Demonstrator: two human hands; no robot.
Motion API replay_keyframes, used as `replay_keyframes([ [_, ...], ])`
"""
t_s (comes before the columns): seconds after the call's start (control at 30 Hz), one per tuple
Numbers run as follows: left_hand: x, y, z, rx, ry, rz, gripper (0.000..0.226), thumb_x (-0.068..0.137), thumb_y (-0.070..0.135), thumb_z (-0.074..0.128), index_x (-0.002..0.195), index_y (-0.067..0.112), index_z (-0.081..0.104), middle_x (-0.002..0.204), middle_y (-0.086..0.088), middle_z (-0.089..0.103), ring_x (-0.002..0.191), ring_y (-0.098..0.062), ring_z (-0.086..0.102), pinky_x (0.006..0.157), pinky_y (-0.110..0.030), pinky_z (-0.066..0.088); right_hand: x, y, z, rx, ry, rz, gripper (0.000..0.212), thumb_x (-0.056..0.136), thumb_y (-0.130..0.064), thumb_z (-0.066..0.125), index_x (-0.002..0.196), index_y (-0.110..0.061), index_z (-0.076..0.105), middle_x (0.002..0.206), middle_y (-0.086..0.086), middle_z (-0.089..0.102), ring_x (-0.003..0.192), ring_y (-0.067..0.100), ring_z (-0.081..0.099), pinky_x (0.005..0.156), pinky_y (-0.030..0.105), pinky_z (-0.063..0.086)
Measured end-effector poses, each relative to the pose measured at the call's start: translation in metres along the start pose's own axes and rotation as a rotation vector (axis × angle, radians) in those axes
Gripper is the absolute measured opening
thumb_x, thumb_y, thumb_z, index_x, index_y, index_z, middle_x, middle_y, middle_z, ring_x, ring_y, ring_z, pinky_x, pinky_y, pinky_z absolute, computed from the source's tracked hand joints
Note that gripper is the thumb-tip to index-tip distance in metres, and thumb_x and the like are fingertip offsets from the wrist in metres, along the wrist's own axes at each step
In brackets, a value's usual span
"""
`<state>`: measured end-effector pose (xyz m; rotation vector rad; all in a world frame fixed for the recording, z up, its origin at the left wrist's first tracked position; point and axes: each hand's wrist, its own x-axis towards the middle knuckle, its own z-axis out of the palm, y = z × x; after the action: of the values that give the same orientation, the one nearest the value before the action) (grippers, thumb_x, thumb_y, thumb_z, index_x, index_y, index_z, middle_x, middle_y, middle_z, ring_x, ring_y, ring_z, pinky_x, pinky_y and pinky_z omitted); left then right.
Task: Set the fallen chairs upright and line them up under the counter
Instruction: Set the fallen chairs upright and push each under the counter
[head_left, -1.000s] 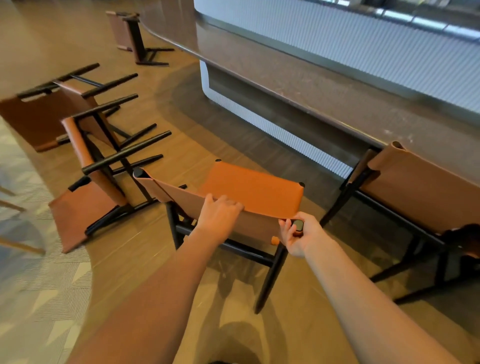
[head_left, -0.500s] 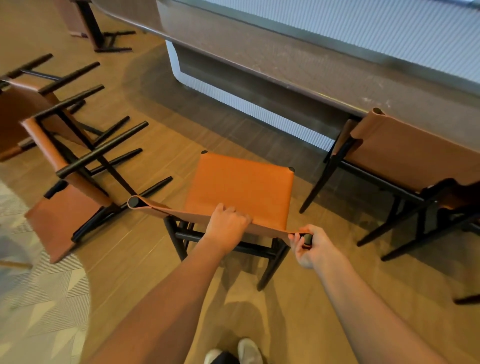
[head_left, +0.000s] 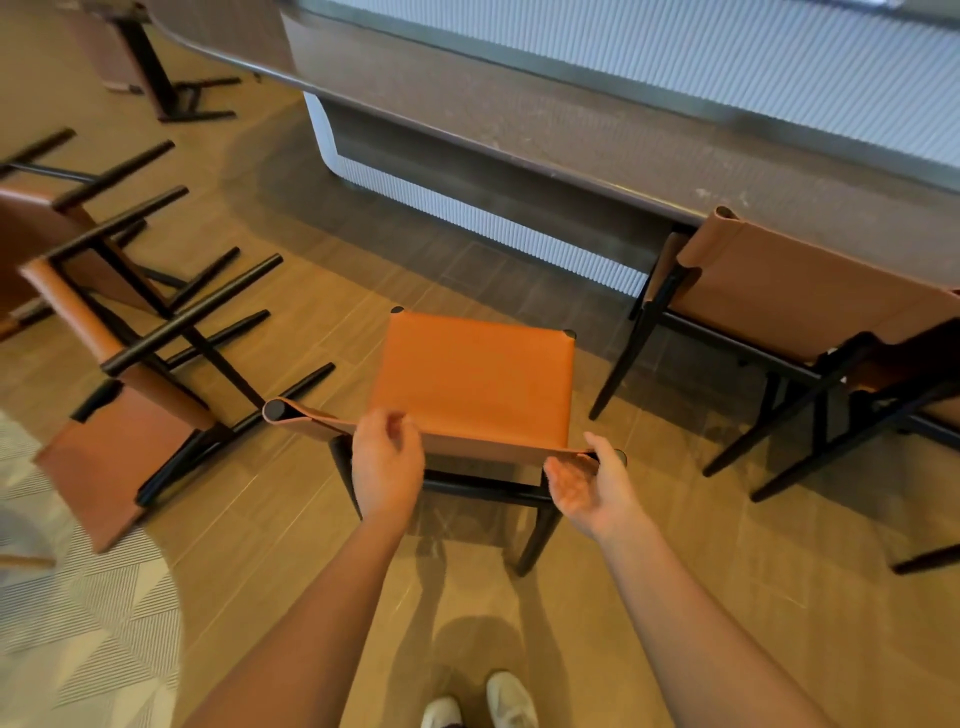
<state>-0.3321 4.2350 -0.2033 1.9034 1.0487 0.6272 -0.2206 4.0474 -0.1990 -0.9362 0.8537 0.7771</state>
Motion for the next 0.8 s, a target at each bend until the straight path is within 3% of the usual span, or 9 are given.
replay_keyframes([
  [0.07, 0.01, -0.008, -0.006, -0.094, 0.005, -0.365, 0.023, 0.095, 0.034, 0.052, 0.106, 0.014, 0.057, 0.095, -0.001, 0.062, 0.097, -0.025, 0.062, 0.08, -0.035, 0.049, -0.003, 0.01, 0.008, -0.04, -0.019, 0.003, 0.04, 0.084, -0.035, 0.072, 0.102, -0.002, 0.058, 0.098, 0.02, 0.068, 0.087, 0.029, 0.068, 0.06, 0.034, 0.056],
  [0.13, 0.025, -0.018, -0.009, -0.281, -0.124, -0.684, 0.043, 0.094, 0.042, 0.054, 0.12, 0.008, 0.053, 0.11, -0.012, 0.062, 0.098, -0.029, 0.062, 0.082, -0.041, 0.054, -0.002, 0.018, 0.021, -0.069, -0.039, -0.001, 0.04, 0.085, -0.033, 0.072, 0.106, -0.003, 0.056, 0.101, 0.022, 0.066, 0.091, 0.031, 0.067, 0.063, 0.037, 0.056],
  [0.2, 0.036, -0.023, -0.01, -0.532, -0.262, -0.837, 0.054, 0.094, 0.044, 0.056, 0.13, 0.006, 0.048, 0.122, -0.018, 0.056, 0.105, -0.033, 0.06, 0.082, -0.042, 0.054, 0.002, 0.02, 0.032, -0.082, -0.045, 0.0, 0.041, 0.085, -0.031, 0.072, 0.112, -0.005, 0.053, 0.104, 0.024, 0.065, 0.095, 0.034, 0.066, 0.067, 0.039, 0.056],
  [0.27, 0.048, -0.024, -0.009, -0.688, -0.322, -0.901, 0.056, 0.094, 0.042, 0.057, 0.136, 0.008, 0.043, 0.127, -0.02, 0.051, 0.111, -0.035, 0.056, 0.084, -0.044, 0.051, 0.008, 0.021, 0.038, -0.055, -0.029, 0.02, 0.046, 0.085, -0.029, 0.073, 0.116, -0.005, 0.049, 0.107, 0.025, 0.063, 0.099, 0.036, 0.064, 0.076, 0.043, 0.057],
  [0.4, 0.072, -0.021, 0.001, -0.981, -0.253, -1.086, 0.052, 0.093, 0.026, 0.06, 0.138, 0.008, 0.041, 0.133, -0.018, 0.05, 0.117, -0.033, 0.052, 0.098, -0.047, 0.046, 0.023, 0.019, 0.05, -0.011, 0.008, 0.066, 0.04, 0.089, -0.023, 0.067, 0.116, -0.001, 0.047, 0.115, 0.025, 0.057, 0.113, 0.04, 0.057, 0.093, 0.048, 0.051],
  [0.47, 0.08, -0.018, 0.006, -0.96, -0.252, -1.119, 0.048, 0.094, 0.017, 0.056, 0.139, 0.007, 0.04, 0.135, -0.018, 0.048, 0.118, -0.033, 0.051, 0.101, -0.046, 0.044, 0.029, 0.017, 0.055, -0.005, 0.036, 0.066, 0.031, 0.093, -0.016, 0.06, 0.116, 0.0, 0.047, 0.118, 0.025, 0.055, 0.117, 0.041, 0.054, 0.095, 0.05, 0.048],
  [0.63, 0.092, -0.01, 0.015, -0.886, -0.244, -1.13, 0.034, 0.093, 0.005, 0.052, 0.126, 0.005, 0.045, 0.121, -0.019, 0.05, 0.111, -0.034, 0.052, 0.089, -0.048, 0.048, 0.035, 0.009, 0.067, 0.023, 0.073, 0.048, 0.025, 0.095, 0.001, 0.044, 0.12, 0.001, 0.046, 0.12, 0.023, 0.052, 0.12, 0.042, 0.051, 0.098, 0.055, 0.043],
  [0.8, 0.113, 0.007, 0.019, -0.782, -0.342, -1.062, 0.024, 0.093, 0.0, 0.049, 0.117, 0.004, 0.047, 0.096, -0.015, 0.053, 0.086, -0.029, 0.054, 0.08, -0.041, 0.049, 0.038, -0.012, 0.087, 0.031, 0.06, 0.014, 0.035, 0.09, 0.007, 0.047, 0.123, -0.003, 0.043, 0.124, 0.021, 0.049, 0.124, 0.041, 0.047, 0.103, 0.059, 0.04],
])
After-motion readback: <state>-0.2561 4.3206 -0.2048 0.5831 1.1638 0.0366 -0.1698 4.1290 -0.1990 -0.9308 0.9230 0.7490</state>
